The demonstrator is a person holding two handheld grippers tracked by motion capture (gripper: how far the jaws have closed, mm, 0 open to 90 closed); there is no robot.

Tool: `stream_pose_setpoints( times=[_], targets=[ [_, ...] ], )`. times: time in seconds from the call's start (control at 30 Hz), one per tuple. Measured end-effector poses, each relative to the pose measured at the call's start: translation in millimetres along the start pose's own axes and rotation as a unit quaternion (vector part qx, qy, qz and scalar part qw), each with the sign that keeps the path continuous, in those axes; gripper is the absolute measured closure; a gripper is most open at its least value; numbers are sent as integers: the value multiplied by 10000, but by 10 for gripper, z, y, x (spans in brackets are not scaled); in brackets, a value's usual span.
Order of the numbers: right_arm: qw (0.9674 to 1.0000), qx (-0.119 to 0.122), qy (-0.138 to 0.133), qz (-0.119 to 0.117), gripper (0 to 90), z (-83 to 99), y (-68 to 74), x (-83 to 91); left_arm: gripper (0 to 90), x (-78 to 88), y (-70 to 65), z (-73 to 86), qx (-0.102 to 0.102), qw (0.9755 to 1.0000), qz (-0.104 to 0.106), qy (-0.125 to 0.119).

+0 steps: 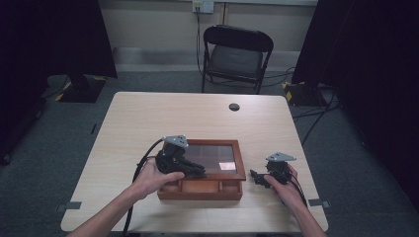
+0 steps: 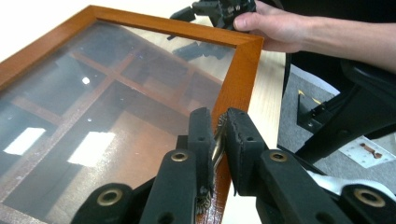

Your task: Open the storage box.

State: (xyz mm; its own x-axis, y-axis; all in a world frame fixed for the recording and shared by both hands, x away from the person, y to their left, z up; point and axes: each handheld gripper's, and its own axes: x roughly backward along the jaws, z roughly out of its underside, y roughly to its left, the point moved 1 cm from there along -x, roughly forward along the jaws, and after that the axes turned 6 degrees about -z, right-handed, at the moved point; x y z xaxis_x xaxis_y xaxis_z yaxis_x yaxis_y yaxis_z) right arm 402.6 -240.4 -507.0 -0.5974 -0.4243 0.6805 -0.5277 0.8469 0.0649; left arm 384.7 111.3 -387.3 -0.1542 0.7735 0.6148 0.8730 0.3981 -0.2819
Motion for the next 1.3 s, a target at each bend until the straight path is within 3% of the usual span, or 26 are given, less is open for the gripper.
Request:
stream_pose_setpoints(
  times=[0.2,1.3],
  targets=[
    [10000,1,0,-1,120,0,0,0,808,50,21,-40,72,9999,19,-143],
    [10000,2,0,-1,120,0,-1,0,810,116,40,-235,-7,10000,-27,-24]
  ],
)
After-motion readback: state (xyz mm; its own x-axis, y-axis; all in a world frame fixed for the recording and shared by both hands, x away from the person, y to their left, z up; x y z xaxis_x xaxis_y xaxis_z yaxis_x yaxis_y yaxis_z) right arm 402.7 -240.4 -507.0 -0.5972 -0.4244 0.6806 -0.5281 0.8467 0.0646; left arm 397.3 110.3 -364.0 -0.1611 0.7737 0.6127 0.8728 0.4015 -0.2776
